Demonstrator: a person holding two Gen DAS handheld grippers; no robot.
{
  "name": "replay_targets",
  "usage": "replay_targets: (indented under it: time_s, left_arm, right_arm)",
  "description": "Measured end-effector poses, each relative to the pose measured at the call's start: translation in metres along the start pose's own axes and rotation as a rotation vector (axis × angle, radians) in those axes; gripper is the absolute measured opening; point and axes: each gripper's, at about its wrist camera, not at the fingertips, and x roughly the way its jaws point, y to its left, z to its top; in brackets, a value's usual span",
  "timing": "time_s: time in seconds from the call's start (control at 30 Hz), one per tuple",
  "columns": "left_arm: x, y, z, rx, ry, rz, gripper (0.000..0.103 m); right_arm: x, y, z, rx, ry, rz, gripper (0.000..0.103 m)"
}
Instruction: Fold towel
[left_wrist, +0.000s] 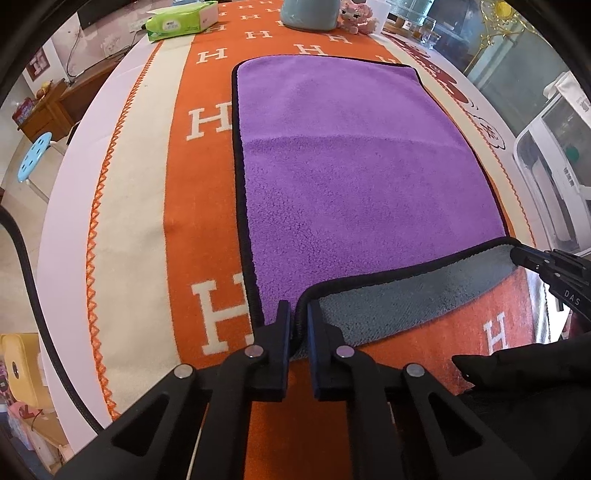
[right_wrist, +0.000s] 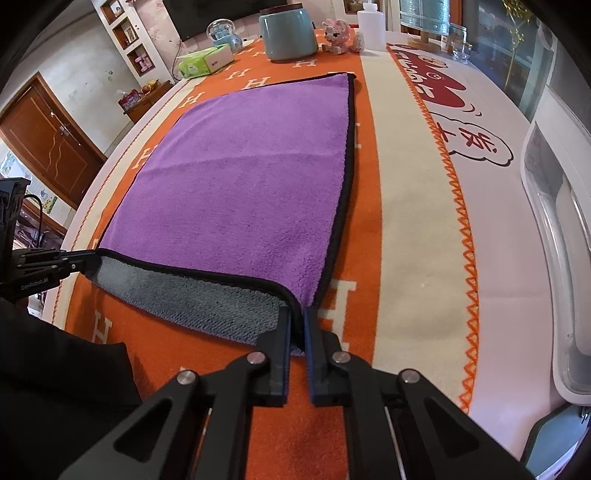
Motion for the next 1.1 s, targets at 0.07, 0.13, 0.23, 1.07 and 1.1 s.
replay_targets:
  time_s: [0.07,0.13,0.23,1.07,1.1]
  left_arm:
    - [0.000,0.000,0.000,-0.002,0.000,0.002,0.006]
    - [-0.001,0.001,0.000,-0.002,-0.002,0.003,0.006]
    - [-0.001,0.001,0.001,-0.002,-0.006,0.002,0.006]
    - [-0.054,-0.004,0.020,-0.002,-0.167,0.019,0.006]
    - [-0.057,-0.004,0.022,-0.001,-0.178,0.020,0.006]
  right_arm:
    - [0.000,0.001,0.000,-0.004,-0.004,-0.002,0.005]
    - [-0.001,0.001,0.000,-0.006,-0.006,-0.005,0.005]
    - [-0.002,0.002,-0.001,-0.009,-0.012,-0.008,0.005]
    - [-0.038,0.011,0.019,-0.038,-0.143,-0.030,0.005]
    - [-0.041,0.011,0.022,-0.038,-0.157,-0.034,0.005]
